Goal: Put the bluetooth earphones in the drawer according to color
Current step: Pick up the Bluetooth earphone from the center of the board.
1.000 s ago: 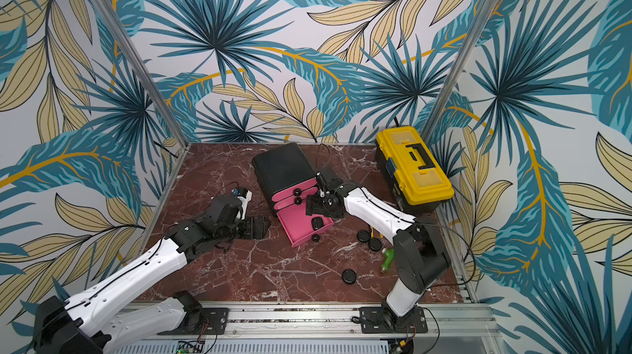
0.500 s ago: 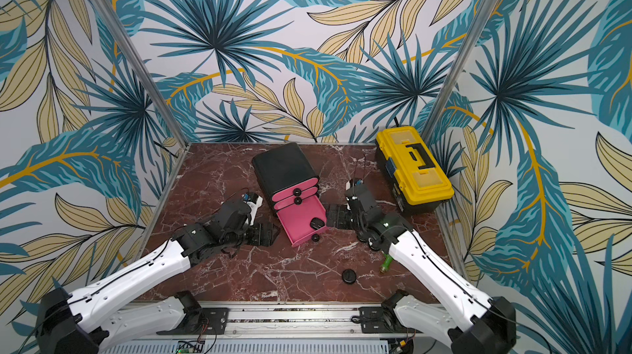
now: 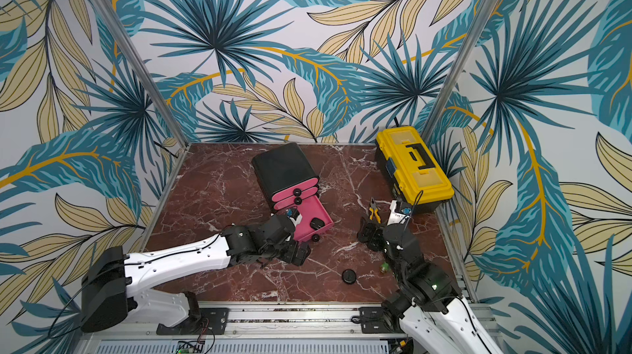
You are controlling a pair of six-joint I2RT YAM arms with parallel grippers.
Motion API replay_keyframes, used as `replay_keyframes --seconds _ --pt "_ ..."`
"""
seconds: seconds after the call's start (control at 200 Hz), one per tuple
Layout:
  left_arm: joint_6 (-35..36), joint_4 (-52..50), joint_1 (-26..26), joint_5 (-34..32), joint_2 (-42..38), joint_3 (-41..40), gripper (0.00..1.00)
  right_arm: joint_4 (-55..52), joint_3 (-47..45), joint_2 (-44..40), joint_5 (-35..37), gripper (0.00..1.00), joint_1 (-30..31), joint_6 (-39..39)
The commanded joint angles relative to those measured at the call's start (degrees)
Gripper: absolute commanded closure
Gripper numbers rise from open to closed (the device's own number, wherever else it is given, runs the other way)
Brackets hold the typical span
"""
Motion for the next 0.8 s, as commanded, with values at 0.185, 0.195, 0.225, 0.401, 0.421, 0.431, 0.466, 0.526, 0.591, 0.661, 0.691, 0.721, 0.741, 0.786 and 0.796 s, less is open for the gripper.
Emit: replay_keyframes --seconds 0.185,0.195,0.225,0.401,0.421,0.431,0.466,0.526,0.591,0.661,0.691,0.721,0.741,0.786,0.796 --pt "0.7 -0.3 -8.0 -1.8 13.2 13.7 0.0 -3.3 -1.7 -8.1 9.5 0.01 0.1 0.8" --pt "0.8 -0.5 -8.2 -1.9 13.7 14.1 0.0 -3.3 -1.7 -8.1 9.6 0.01 0.1 0.8" --pt "1.0 -1.1 -8.9 -2.1 15.0 15.4 0.0 -3.6 -1.6 -8.2 9.9 0.0 0.1 0.7" --pt "2.8 -5.5 -12.2 -2.8 23.4 23.3 0.0 -4.4 -1.7 -8.2 10.4 0.0 0.1 1.2" --pt "3.1 -6.2 -12.5 -2.9 24.4 24.3 0.0 -4.5 -1.7 -8.3 10.4 0.01 0.1 1.2" --pt "3.3 -6.6 -12.7 -2.9 24.9 24.9 0.0 -4.5 -1.7 -8.2 10.5 0.01 0.1 1.3" --pt "3.7 -7.8 -13.2 -2.8 26.6 26.7 0.0 -4.6 -1.7 -8.2 10.4 0.01 0.1 1.4" --pt "4.4 -9.6 -13.9 -4.7 29.2 29.3 0.0 -4.6 -1.8 -8.2 10.4 0.0 0.1 1.6" --pt "4.9 -11.1 -14.4 -5.3 31.7 31.8 0.0 -4.6 -1.8 -8.2 10.6 0.01 0.1 1.9" --pt "5.3 -12.1 -14.8 -5.8 33.9 33.6 0.0 -4.6 -1.9 -8.3 10.5 0.0 0.1 2.0" --pt "5.5 -12.3 -14.8 -5.8 34.6 34.1 0.0 -4.7 -2.0 -8.3 10.5 0.01 0.1 2.1" --pt "5.6 -12.3 -14.8 -5.8 35.3 34.6 0.0 -4.7 -1.9 -8.3 10.6 0.01 0.1 2.3" --pt "5.7 -12.4 -14.9 -5.8 35.7 34.9 0.0 -4.7 -1.9 -8.3 10.4 0.0 0.1 2.3" --pt "5.8 -12.5 -14.9 -5.8 36.7 35.6 0.0 -4.8 -1.9 -8.4 10.4 0.01 0.1 2.4" --pt "5.8 -12.6 -14.9 -5.8 37.0 35.8 0.0 -4.9 -1.9 -8.3 10.4 0.01 0.1 2.5"
